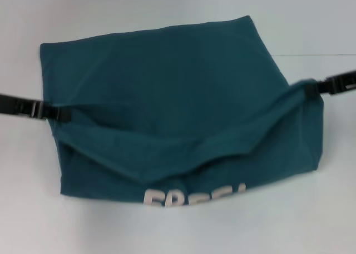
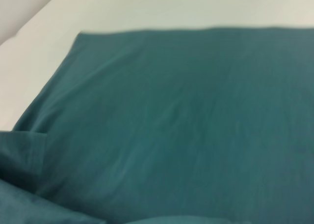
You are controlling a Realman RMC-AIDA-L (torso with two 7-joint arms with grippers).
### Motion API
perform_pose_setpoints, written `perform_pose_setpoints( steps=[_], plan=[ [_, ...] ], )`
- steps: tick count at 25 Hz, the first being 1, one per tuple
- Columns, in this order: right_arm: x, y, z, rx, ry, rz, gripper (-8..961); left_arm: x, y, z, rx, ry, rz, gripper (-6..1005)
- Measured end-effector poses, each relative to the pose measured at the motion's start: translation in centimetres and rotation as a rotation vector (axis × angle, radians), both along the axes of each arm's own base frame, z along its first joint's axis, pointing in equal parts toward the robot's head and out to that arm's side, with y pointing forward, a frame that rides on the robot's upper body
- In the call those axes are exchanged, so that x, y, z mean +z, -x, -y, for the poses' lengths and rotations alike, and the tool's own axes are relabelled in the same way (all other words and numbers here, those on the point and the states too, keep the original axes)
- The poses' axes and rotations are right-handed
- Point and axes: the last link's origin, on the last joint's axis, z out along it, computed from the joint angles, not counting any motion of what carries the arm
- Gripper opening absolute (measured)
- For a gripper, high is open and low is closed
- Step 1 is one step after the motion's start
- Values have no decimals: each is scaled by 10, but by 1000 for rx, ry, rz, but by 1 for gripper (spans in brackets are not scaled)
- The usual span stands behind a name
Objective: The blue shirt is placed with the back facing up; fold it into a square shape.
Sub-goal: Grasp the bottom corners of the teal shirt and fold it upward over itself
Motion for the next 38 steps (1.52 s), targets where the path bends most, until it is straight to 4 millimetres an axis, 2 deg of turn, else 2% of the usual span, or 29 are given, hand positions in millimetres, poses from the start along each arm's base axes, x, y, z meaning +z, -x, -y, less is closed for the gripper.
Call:
perform_pose_setpoints(
  steps=[4,8,16,24,30,38],
  plan=[
    [-13,6,-24,4,-106,-2,74,-6,3,-22,-12,-80,-74,24],
    [-18,6,-35,-2,-162,-12,74,-13,9,-35,-15,-139,-147,24],
    [-35,7,-57,0,-249,-3,75,-27,6,-57,-80,-241,-223,24],
    [-54,7,-73,6,-303,26,75,-47,3,-76,-123,-261,-335,24],
    [-66,0,-83,-11,-356,56,75,-54,5,-84,-136,-304,-399,24],
    [-77,-10,-85,-17,-386,92,75,-60,8,-84,-139,-327,-411,24]
  ],
)
